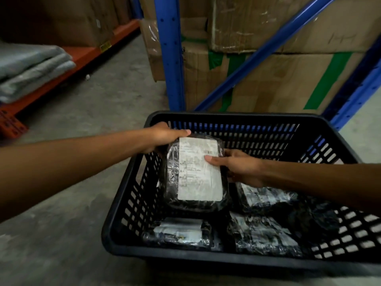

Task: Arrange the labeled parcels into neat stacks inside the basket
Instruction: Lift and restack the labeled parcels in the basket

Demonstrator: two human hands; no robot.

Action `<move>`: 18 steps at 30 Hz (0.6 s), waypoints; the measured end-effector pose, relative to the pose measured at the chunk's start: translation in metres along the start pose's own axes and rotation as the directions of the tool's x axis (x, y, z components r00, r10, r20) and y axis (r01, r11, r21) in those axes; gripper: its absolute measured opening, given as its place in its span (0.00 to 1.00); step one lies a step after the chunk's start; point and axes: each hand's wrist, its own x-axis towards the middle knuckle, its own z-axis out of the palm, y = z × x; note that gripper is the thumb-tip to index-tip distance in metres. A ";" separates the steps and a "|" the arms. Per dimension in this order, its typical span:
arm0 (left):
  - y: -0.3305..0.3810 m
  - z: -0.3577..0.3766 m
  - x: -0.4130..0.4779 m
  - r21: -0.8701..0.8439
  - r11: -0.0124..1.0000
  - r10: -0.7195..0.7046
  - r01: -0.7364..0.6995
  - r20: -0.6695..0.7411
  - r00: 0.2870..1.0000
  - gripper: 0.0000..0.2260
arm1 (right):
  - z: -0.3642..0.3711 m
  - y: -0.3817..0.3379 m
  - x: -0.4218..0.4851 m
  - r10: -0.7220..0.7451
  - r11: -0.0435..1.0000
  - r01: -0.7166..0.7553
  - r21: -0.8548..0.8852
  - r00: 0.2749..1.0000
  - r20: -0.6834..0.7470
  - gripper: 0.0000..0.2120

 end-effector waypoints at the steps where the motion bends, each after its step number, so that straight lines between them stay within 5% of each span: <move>1: -0.006 0.009 0.001 -0.051 0.997 -0.051 0.052 0.007 0.999 0.28 | 0.004 0.005 0.001 0.017 0.999 -0.016 0.029 0.999 -0.027 0.24; 7: -0.039 0.047 0.001 -0.137 0.971 -0.189 0.198 0.070 0.979 0.30 | 0.017 0.033 0.016 0.054 0.998 -0.058 -0.027 0.992 -0.115 0.11; 14: -0.049 0.061 0.029 0.055 0.964 -0.262 0.260 0.040 0.964 0.29 | 0.036 0.058 0.060 0.018 0.982 -0.067 -0.178 0.964 -0.264 0.33; 18: -0.051 0.079 0.044 0.222 0.938 -0.293 0.268 0.091 0.952 0.28 | 0.040 0.063 0.081 0.102 0.940 -0.190 -0.284 0.949 -0.298 0.27</move>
